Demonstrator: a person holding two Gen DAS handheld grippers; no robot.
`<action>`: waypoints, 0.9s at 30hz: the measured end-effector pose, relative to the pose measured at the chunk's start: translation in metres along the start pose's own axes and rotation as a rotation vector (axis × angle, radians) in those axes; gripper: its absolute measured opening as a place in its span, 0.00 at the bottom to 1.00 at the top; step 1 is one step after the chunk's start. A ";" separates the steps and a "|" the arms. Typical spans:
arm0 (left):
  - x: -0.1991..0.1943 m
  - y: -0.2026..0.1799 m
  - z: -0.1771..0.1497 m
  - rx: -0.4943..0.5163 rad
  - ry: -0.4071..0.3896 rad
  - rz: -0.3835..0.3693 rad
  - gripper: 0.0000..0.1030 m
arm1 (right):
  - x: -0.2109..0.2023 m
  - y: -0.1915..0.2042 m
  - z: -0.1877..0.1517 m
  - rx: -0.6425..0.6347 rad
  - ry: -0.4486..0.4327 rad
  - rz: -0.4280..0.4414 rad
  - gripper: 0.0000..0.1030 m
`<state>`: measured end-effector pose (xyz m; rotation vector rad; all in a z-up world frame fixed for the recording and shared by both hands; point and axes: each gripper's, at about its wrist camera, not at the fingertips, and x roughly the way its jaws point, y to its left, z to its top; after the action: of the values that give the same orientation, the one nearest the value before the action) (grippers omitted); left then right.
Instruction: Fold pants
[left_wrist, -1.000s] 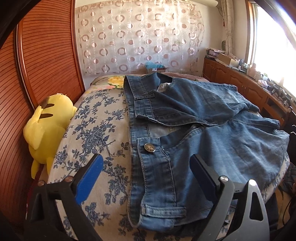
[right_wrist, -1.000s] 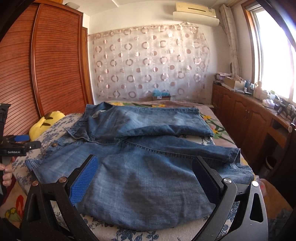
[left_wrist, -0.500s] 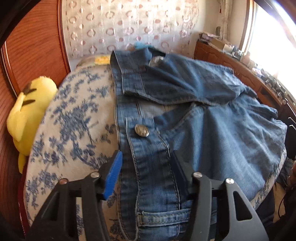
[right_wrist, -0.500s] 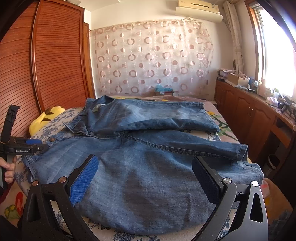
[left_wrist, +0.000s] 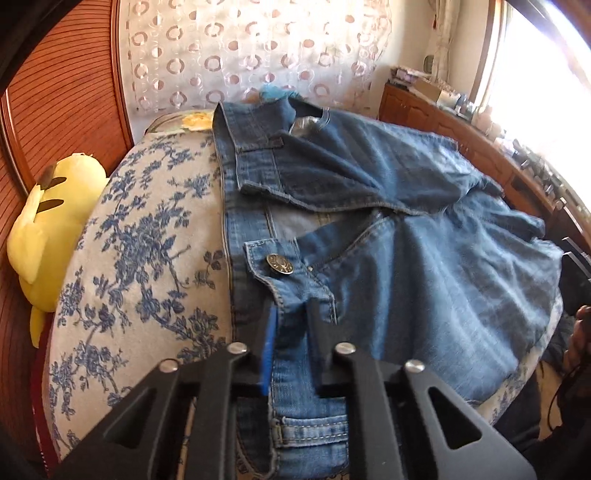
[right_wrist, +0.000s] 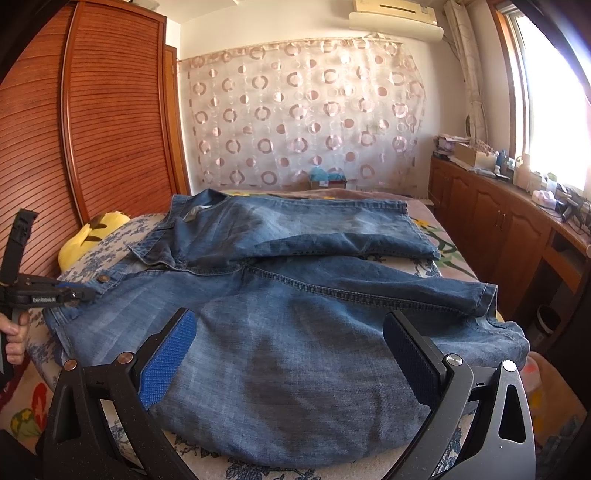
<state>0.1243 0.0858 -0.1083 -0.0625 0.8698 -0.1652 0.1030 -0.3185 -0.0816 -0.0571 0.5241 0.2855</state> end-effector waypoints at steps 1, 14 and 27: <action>-0.002 0.000 0.001 0.009 -0.002 -0.004 0.08 | 0.001 0.000 0.000 0.001 0.003 -0.003 1.00; -0.026 0.019 0.047 0.019 -0.128 0.060 0.03 | 0.007 -0.026 -0.009 0.014 0.038 -0.021 1.00; -0.038 -0.003 0.024 0.021 -0.142 0.046 0.39 | -0.050 -0.112 -0.025 0.020 0.076 -0.129 0.92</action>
<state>0.1176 0.0886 -0.0638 -0.0343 0.7272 -0.1254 0.0810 -0.4422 -0.0804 -0.0821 0.5957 0.1521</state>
